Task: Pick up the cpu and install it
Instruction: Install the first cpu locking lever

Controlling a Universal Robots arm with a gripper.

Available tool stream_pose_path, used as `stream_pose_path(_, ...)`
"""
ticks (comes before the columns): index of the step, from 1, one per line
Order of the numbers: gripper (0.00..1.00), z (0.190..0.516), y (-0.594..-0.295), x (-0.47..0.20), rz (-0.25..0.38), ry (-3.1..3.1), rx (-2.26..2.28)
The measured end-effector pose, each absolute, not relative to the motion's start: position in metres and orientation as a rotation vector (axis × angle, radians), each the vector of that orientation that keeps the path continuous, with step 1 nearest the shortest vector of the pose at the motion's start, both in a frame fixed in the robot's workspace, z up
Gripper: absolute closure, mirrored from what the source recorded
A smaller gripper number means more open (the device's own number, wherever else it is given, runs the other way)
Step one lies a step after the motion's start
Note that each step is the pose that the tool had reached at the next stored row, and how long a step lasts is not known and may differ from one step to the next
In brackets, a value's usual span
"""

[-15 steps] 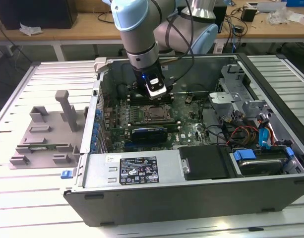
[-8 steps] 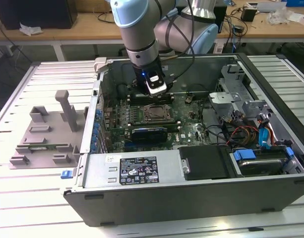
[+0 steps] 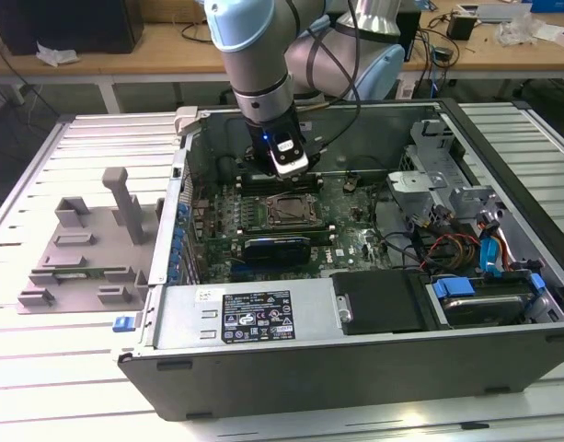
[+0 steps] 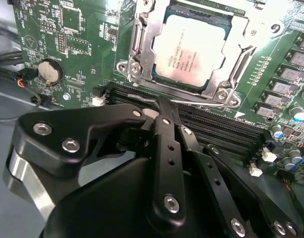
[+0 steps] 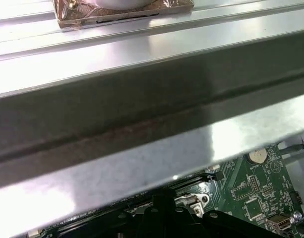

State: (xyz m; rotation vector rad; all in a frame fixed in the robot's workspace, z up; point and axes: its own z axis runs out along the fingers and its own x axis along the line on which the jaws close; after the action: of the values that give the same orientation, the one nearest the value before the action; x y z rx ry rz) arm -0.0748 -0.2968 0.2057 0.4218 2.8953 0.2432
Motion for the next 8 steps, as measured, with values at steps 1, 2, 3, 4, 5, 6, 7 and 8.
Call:
stream_pose_path(1, 0.89, 0.2051, -0.2967, -0.0751, 0.244, 2.894, 0.422)
stream_pose_path(2, 0.89, 0.2046, -0.2967, -0.0755, 0.244, 2.891, 0.421)
stream_pose_path(3, 0.89, 0.2041, -0.2966, -0.0759, 0.244, 2.888, 0.421)
stream_pose_path(4, 0.89, 0.2036, -0.2965, -0.0764, 0.245, 2.882, 0.419)
stream_pose_path(5, 0.89, 0.2033, -0.2964, -0.0768, 0.246, 2.878, 0.419)
stream_pose_path(6, 0.89, 0.2029, -0.2962, -0.0775, 0.247, 2.872, 0.417)
stream_pose_path(7, 0.89, 0.2027, -0.2961, -0.0781, 0.247, 2.869, 0.416)
stream_pose_path(8, 0.89, 0.2022, -0.2959, -0.0798, 0.248, 2.863, 0.415)
